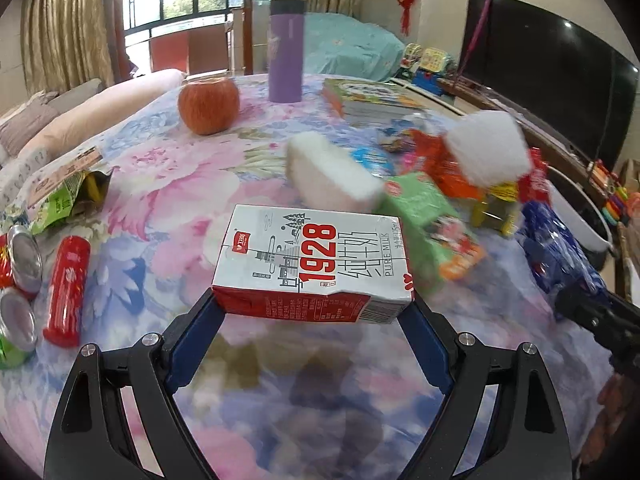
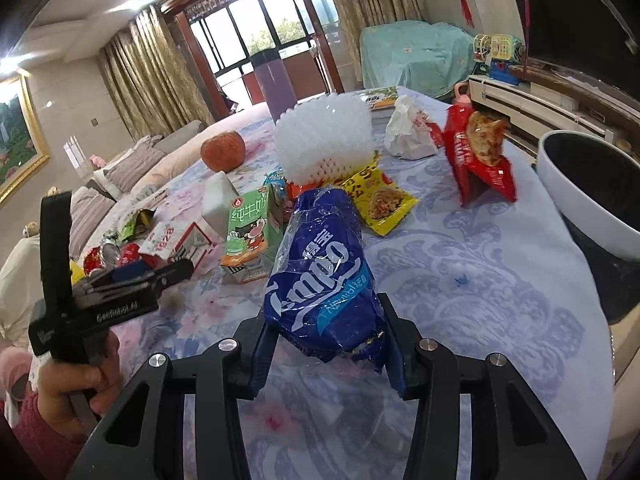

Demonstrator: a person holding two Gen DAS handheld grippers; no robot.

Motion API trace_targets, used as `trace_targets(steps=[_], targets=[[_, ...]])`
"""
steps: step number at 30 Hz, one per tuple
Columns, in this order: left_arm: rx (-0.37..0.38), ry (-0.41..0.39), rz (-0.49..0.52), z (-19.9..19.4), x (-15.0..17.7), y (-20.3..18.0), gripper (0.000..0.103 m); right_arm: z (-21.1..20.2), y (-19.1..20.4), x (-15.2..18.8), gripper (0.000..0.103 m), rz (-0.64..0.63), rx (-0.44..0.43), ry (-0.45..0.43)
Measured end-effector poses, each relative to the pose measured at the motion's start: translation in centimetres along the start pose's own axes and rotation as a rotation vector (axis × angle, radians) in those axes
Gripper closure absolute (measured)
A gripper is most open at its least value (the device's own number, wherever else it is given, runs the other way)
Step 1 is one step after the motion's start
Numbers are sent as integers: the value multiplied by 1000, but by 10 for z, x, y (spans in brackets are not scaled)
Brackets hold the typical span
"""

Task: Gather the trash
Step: 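Carry the milk carton and blue bag over the trash bin with both tools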

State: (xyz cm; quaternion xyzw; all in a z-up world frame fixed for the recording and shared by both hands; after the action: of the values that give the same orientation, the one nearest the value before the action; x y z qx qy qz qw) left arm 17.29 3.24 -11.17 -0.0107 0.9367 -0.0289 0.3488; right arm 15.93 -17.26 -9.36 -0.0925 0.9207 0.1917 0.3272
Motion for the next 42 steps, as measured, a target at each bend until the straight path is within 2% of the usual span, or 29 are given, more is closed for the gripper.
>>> trace_targets(steps=[7,20,42], targets=[[75,-38,80,-29,2,-50,14,-27,-18,4,56,41,12,-45],[171,-55,209,-47,-2,-136,14,-73,-83,13,56,147,60,-101],[286,-20,367,-24,-17,-250,14,-109,-174,3,56,262,150,-156]])
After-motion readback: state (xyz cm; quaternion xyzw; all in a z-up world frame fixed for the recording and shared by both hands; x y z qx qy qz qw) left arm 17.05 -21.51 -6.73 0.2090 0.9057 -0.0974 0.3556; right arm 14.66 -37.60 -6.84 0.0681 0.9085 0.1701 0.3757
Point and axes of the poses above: each gripper's, at about its wrist camera, not at the fingertips, and z roughly the way its jaws point, y to its left, x to its underside, the point moved 8 cm from there along z, roughly the way its jaws point, and after that the axes turned 5 degrees about y, right-handed, at the moved point
